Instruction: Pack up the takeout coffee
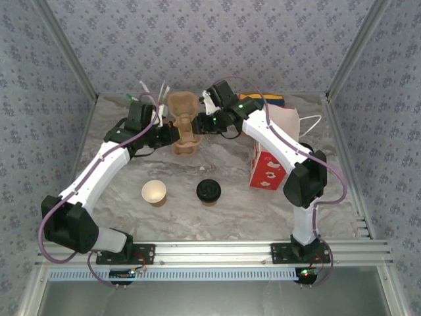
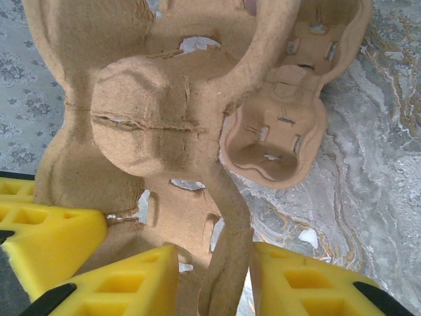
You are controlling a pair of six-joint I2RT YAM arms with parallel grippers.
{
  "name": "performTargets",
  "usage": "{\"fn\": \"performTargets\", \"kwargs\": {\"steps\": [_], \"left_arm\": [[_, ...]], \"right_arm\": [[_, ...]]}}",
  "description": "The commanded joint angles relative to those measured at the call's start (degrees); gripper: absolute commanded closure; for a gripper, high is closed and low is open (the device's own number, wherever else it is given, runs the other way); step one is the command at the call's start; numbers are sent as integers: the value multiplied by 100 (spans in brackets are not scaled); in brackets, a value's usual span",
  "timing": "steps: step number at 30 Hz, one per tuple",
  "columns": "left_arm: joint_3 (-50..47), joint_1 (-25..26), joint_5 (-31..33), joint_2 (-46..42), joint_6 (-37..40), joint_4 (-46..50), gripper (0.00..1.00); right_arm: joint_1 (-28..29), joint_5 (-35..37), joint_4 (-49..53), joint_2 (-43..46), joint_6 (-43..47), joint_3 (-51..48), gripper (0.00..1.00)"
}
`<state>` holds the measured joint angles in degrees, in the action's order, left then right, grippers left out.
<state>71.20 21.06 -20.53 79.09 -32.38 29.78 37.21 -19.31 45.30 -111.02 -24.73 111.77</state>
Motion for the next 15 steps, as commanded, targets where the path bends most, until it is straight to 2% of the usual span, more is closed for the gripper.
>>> {"fn": "performTargets", "kwargs": {"steps": [1,4,7,15], "left_arm": [[114,47,-45,-210,110,-40,100],[111,73,-64,-210,124,-35,100],[122,98,-70,-216,148,-11,100],[78,112,-30,-268,154,4,100]], "right_arm": [[19,-173,137,-35,57,112,66],[43,-226,151,-35,65,60,67],[34,-235,160,-26,65,38,73],[50,-314,190,13,30,-5,76]]}}
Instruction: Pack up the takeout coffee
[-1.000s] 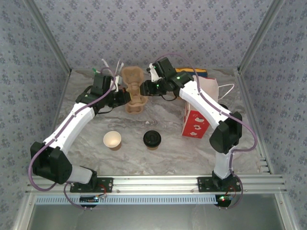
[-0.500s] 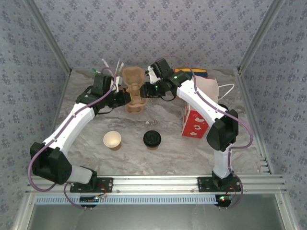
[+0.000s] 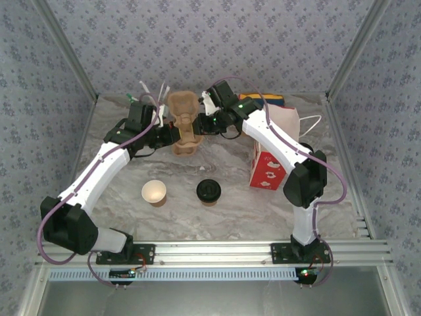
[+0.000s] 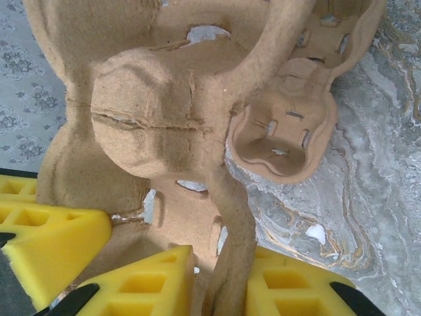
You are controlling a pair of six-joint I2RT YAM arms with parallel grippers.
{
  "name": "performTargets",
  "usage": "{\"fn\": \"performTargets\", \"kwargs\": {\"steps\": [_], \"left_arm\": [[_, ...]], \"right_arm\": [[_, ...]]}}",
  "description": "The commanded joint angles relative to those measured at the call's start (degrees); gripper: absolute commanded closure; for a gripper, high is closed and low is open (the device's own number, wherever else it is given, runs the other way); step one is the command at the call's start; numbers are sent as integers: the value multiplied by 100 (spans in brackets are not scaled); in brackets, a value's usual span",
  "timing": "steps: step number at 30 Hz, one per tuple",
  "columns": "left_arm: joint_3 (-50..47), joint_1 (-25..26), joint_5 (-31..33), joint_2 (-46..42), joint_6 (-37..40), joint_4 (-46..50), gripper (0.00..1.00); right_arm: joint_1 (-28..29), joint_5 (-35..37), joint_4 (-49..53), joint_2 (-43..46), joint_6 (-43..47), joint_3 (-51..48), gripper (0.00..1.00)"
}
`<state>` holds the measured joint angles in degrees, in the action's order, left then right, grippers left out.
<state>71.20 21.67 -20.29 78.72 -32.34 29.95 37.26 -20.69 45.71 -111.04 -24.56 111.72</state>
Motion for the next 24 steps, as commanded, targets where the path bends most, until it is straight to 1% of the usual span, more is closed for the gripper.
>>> {"fn": "performTargets", "kwargs": {"steps": [1,6,10,18,24], "left_arm": [[71,49,-49,-225,149,-10,100],[70,57,-37,-259,140,-12,100],[61,64,-31,-269,144,-1,100],[36,96,-36,-270,169,23,100],[1,100,34,-287,194,72,100]], "right_arm": [[45,-180,159,19,12,-30,76],[47,-207,110,65,-31,-173,73],[45,-209,53,109,-67,-247,78],[28,-146,53,214,-84,-265,78],[-28,-86,87,350,-101,-316,74]]}}
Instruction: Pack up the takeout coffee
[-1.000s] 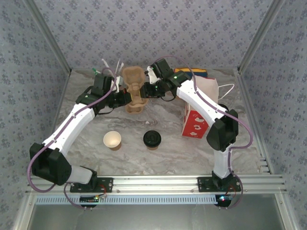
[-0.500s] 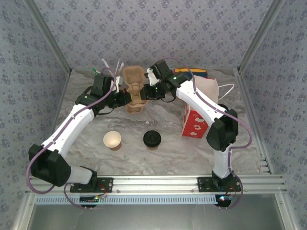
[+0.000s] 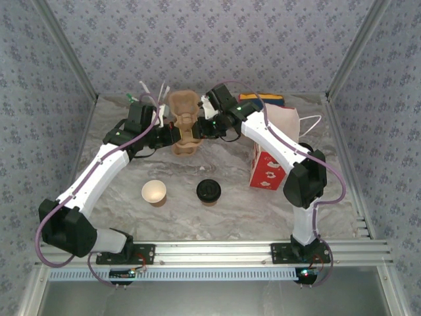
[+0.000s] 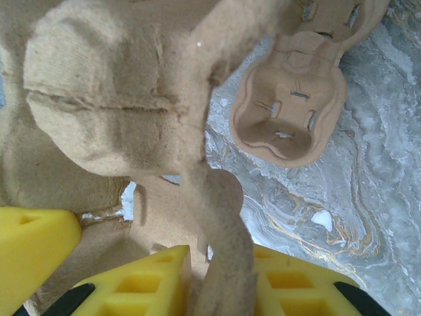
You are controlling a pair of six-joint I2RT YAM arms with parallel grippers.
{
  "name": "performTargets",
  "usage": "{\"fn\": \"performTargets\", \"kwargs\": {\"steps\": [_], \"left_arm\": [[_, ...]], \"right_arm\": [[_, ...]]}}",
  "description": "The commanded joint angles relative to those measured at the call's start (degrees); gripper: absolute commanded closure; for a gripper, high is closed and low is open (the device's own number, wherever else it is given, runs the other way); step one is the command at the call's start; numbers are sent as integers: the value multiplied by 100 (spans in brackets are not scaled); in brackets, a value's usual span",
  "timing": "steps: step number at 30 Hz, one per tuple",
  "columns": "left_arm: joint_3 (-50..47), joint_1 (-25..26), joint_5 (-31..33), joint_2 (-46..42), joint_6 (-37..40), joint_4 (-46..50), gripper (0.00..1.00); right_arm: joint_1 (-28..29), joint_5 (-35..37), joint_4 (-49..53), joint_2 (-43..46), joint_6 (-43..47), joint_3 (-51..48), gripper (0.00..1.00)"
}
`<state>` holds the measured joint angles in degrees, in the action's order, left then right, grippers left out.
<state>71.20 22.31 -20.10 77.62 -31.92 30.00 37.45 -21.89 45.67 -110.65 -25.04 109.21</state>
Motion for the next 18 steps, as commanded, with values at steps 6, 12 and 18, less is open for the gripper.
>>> {"fn": "performTargets", "kwargs": {"steps": [6,12,18], "left_arm": [[-32,43,5,-195,134,36,100],[-36,72,-16,-199,138,8,100],[-40,107,-29,-213,171,28,100]], "right_arm": [[-89,28,73,428,-79,-163,75],[-52,-21,32,374,-104,-167,77],[-50,-37,5,325,-124,-154,80]]}}
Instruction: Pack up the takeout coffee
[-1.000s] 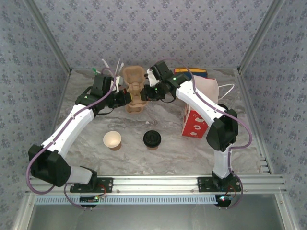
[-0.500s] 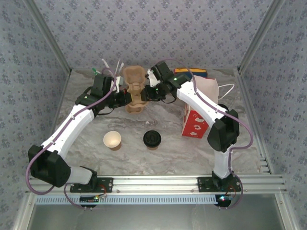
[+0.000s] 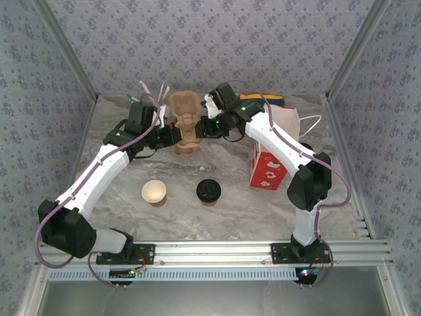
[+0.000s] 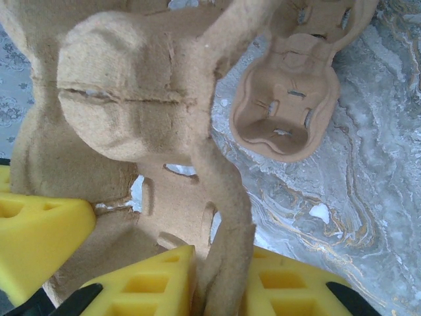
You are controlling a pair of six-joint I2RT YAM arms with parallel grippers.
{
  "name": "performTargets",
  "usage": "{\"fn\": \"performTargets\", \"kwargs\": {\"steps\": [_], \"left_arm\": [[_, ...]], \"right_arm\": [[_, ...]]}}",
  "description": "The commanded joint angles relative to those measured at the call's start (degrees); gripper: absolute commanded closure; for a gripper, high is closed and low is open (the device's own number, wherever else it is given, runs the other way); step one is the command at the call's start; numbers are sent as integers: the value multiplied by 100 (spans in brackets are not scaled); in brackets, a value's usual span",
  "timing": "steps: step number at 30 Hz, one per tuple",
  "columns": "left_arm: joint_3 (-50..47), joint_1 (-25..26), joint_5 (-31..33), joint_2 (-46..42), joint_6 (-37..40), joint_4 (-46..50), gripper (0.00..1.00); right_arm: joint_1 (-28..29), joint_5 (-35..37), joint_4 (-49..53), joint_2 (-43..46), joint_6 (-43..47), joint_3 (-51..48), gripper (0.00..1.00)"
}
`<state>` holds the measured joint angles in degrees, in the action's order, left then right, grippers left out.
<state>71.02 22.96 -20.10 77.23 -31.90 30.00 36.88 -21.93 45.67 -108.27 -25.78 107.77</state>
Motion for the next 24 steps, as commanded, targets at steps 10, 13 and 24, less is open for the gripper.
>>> {"fn": "performTargets", "kwargs": {"steps": [10,13,24], "left_arm": [[-10,37,23,-182,149,38,88],[32,41,32,-202,133,51,69],[502,15,296,-513,109,311,0]], "right_arm": [[38,11,12,206,-59,-24,93],[49,56,-1,300,-81,-63,93],[117,477,156,984,-159,-176,93]]}}
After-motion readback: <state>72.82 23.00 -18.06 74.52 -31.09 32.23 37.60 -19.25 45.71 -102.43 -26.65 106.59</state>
